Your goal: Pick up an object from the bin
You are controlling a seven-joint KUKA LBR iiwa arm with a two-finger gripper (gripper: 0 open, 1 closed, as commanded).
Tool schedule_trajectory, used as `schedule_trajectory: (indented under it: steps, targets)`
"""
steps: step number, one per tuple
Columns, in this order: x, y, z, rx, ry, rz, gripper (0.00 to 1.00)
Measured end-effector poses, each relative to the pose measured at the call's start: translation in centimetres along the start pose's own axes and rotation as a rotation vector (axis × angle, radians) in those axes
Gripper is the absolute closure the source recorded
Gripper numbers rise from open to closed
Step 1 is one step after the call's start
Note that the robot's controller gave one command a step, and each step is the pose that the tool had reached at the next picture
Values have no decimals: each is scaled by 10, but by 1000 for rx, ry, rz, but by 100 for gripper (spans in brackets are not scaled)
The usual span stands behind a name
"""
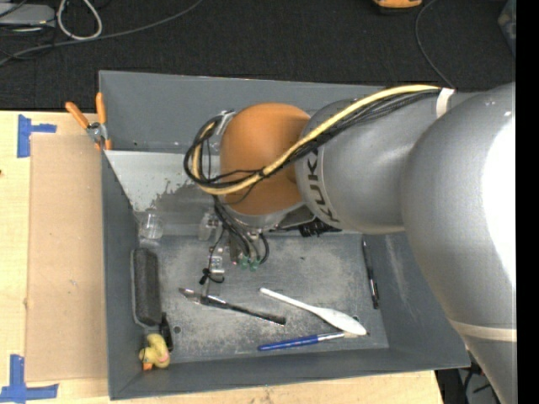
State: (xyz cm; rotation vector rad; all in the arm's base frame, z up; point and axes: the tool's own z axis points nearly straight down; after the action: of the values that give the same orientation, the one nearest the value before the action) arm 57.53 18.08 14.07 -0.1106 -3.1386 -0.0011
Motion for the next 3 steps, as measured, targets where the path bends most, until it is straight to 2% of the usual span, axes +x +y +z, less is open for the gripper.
schedule_trajectory:
  steps: [1, 2, 3]
  targets:
    - [32, -1, 2, 0, 0, -102, 0]
    - [21, -39, 29, 2, 3, -16, 0]
    - [57, -95, 74, -3, 0, -99, 0]
